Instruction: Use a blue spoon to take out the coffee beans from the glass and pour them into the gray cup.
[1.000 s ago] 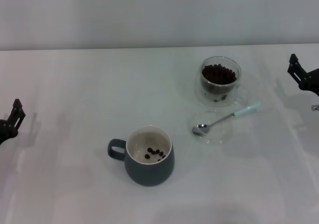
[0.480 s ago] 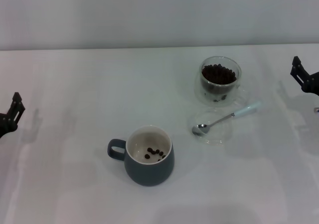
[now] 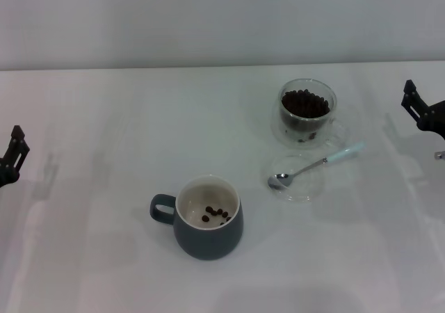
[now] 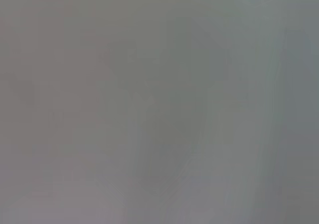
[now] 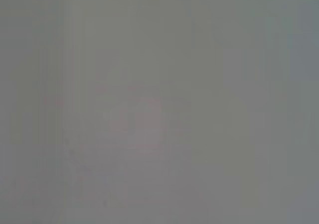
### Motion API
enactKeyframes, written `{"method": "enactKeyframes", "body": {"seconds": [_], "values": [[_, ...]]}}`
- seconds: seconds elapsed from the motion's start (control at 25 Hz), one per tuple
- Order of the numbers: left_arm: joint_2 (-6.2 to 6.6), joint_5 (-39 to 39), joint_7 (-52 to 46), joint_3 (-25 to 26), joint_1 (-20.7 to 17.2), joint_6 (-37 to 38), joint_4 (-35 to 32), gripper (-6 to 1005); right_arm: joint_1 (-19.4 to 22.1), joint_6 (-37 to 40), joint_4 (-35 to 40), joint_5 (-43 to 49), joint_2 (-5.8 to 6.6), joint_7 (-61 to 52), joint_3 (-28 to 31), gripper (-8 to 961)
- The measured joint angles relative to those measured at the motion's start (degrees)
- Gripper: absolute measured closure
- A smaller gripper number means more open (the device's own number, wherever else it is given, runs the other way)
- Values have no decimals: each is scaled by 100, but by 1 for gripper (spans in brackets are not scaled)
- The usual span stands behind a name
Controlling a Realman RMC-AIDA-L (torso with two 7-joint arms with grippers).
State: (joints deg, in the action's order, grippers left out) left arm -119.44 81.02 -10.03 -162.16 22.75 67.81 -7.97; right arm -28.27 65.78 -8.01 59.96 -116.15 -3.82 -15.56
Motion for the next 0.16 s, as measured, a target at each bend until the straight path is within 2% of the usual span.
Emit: {"method": "enactKeyframes", "body": {"seconds": [0.16], "values": [[-10, 9, 14, 0, -17, 36, -55, 238, 8, 14, -25, 12, -3, -2, 0, 79]]}}
